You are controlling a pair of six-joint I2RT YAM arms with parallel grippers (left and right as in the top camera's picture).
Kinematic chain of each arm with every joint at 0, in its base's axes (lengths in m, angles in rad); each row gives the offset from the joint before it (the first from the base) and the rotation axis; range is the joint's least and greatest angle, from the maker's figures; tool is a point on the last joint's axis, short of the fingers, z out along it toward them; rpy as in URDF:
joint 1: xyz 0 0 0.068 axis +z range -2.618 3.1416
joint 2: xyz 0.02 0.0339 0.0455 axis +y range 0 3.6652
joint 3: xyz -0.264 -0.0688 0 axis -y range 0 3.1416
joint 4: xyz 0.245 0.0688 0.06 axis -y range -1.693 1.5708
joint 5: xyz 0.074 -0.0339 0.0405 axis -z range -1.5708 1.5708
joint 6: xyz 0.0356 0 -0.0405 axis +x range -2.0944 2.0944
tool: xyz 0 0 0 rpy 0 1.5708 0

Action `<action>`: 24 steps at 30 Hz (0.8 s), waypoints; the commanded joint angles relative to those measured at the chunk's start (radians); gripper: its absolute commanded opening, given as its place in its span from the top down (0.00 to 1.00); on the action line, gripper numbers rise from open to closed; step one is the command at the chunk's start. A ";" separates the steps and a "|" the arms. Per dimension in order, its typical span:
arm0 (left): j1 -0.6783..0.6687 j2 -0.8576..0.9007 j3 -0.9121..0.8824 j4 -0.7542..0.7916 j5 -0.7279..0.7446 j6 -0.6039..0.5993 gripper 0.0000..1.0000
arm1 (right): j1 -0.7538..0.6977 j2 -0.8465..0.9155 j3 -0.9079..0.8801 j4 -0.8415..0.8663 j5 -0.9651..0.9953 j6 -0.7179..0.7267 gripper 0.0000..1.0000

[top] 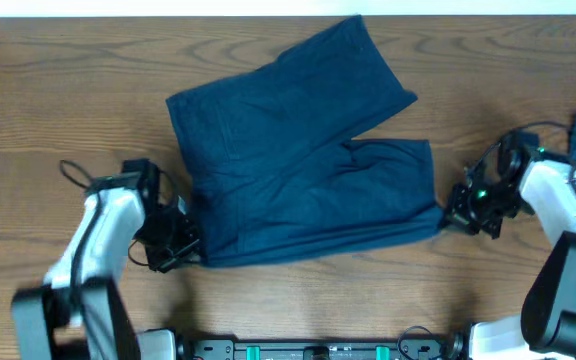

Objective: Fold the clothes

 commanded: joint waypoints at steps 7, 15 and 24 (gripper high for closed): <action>0.019 -0.359 0.029 -0.079 -0.013 0.032 0.94 | -0.092 -0.208 0.197 -0.078 0.068 -0.010 0.99; 0.018 -0.544 0.029 -0.158 0.101 0.033 0.94 | -0.136 -0.269 0.318 -0.167 0.135 0.042 0.99; -0.055 -0.644 0.034 -0.230 0.179 0.040 0.94 | -0.215 -0.304 0.501 -0.255 0.115 0.077 0.99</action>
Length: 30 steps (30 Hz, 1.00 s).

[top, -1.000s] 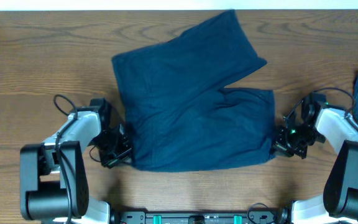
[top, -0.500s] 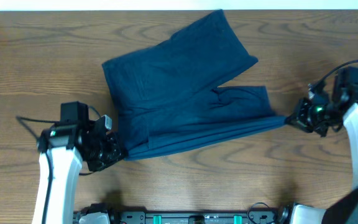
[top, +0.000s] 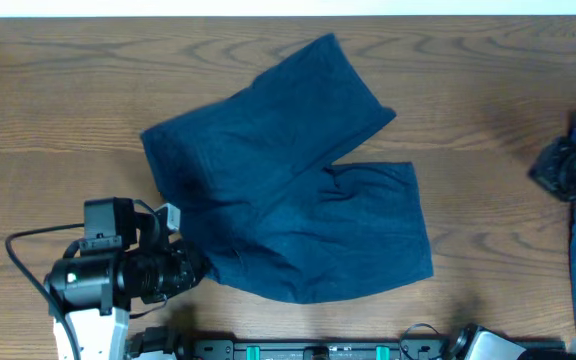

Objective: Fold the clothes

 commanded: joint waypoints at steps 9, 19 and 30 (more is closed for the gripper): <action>-0.032 -0.009 0.023 -0.003 -0.057 0.020 0.94 | 0.177 0.022 -0.239 -0.017 0.065 0.019 0.72; -0.032 -0.009 0.023 0.000 -0.057 0.020 0.94 | 0.195 0.081 -0.645 0.179 -0.084 -0.021 0.39; -0.032 -0.009 0.023 0.008 -0.058 0.020 0.94 | 0.195 0.081 -0.903 0.385 -0.186 -0.013 0.47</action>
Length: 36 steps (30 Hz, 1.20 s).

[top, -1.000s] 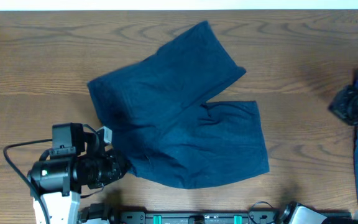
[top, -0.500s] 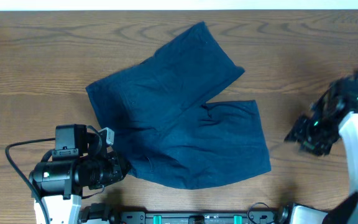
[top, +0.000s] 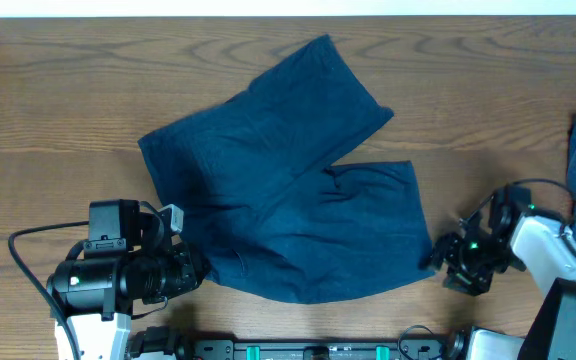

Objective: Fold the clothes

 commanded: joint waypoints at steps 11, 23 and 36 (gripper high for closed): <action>-0.003 -0.002 0.022 -0.002 -0.013 0.018 0.94 | 0.005 -0.009 0.012 0.092 -0.222 -0.061 0.99; -0.003 -0.002 0.022 -0.005 -0.012 0.018 0.94 | -0.107 -0.119 0.556 -0.213 0.045 -0.032 1.00; -0.005 -0.003 0.023 -0.011 0.016 0.019 0.94 | -0.069 -0.137 0.588 -0.188 0.030 -0.028 0.99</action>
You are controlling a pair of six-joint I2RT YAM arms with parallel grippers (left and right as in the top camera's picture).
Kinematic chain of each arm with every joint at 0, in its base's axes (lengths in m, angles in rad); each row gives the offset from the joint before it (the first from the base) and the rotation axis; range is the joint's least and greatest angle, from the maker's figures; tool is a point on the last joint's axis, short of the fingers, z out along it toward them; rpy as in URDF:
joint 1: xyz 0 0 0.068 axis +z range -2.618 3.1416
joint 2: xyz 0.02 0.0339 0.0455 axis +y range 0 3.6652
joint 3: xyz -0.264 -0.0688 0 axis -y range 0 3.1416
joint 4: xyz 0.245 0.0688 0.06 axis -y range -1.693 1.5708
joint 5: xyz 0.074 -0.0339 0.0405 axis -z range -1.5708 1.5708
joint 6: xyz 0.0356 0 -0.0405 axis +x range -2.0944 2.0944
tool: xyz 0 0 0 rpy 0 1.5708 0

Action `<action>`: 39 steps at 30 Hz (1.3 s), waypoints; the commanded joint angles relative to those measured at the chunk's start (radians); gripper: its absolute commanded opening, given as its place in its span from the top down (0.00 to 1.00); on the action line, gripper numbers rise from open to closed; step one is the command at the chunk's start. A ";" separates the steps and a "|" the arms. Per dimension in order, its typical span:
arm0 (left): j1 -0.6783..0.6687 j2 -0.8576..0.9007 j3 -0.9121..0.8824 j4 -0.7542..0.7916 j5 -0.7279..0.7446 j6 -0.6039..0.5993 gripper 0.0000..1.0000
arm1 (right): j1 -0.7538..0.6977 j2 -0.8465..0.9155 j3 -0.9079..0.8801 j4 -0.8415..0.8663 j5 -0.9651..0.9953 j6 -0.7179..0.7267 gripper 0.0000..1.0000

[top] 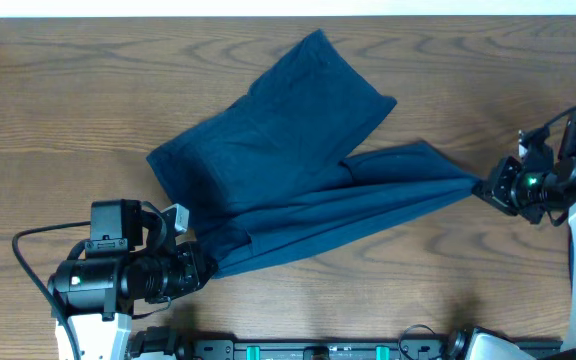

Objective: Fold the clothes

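Note:
A pair of dark blue shorts [288,160] lies on the wooden table in the overhead view. One leg points to the far centre; the other leg [368,205] is stretched taut into a narrow band from lower left to right. My left gripper [200,268] is shut on the waistband corner at the lower left. My right gripper [480,186] is shut on the stretched leg's hem at the right, raised off the table.
More blue cloth shows at the right edge, partly behind the right arm. The table's far edge [288,14] runs along the top. The arm bases stand along the front edge.
The right gripper was low beside the near leg's hem at the lower right. It now holds that hem farther right and back, and the leg is pulled taut.
Both grippers first held the shorts' near edge at its two ends. Then the shorts lay shifted left and forward, the left still on its corner and the right arm withdrawn to the edge. The right returned to the leg hem, and now stretches it.

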 commanded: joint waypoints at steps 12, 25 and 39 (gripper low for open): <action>-0.220 -0.031 0.102 0.016 0.084 0.002 0.94 | -0.075 -0.038 0.342 0.041 0.003 0.125 0.99; -0.256 0.005 0.103 0.103 -0.341 -0.353 0.94 | 0.227 0.222 0.356 0.503 0.013 0.279 0.99; -0.256 0.361 0.103 0.496 -0.629 -0.282 0.94 | 0.279 0.628 0.356 0.978 -0.094 0.405 0.99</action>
